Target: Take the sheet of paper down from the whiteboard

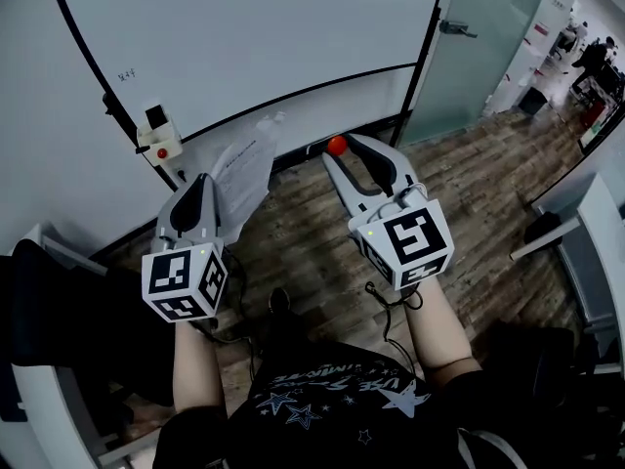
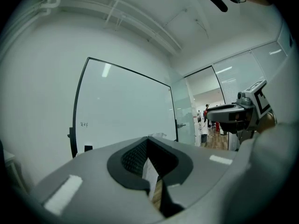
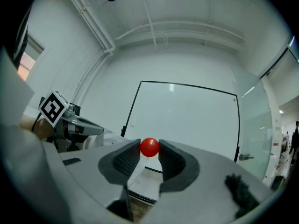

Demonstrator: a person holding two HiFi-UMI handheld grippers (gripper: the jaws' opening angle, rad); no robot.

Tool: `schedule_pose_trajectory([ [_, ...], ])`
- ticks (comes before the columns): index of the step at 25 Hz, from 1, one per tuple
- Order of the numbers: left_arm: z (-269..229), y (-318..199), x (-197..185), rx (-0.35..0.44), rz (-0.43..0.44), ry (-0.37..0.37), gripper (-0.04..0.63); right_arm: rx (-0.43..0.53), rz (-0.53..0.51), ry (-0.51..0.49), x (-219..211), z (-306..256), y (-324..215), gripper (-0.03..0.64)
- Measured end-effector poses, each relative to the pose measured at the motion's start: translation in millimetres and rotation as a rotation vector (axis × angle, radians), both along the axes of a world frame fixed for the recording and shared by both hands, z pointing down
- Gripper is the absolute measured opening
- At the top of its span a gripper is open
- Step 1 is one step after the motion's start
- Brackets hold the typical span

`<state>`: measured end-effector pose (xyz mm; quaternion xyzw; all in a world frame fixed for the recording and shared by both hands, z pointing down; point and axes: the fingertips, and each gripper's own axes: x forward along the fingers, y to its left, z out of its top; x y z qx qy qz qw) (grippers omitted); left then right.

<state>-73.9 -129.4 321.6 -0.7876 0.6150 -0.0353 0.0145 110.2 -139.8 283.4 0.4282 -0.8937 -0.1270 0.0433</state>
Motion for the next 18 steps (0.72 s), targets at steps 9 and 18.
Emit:
schedule_pose_trajectory([
  [9, 6.2, 46.1, 22.9, -0.035, -0.013, -0.01, 0.007, -0.037, -0.019, -0.036, 21.1, 10.6, 32.5, 0.132],
  [18, 5.8, 50.2, 25.6, -0.046, 0.0, -0.028, 0.008, -0.038, -0.024, -0.047, 14.8, 8.9, 35.4, 0.132],
])
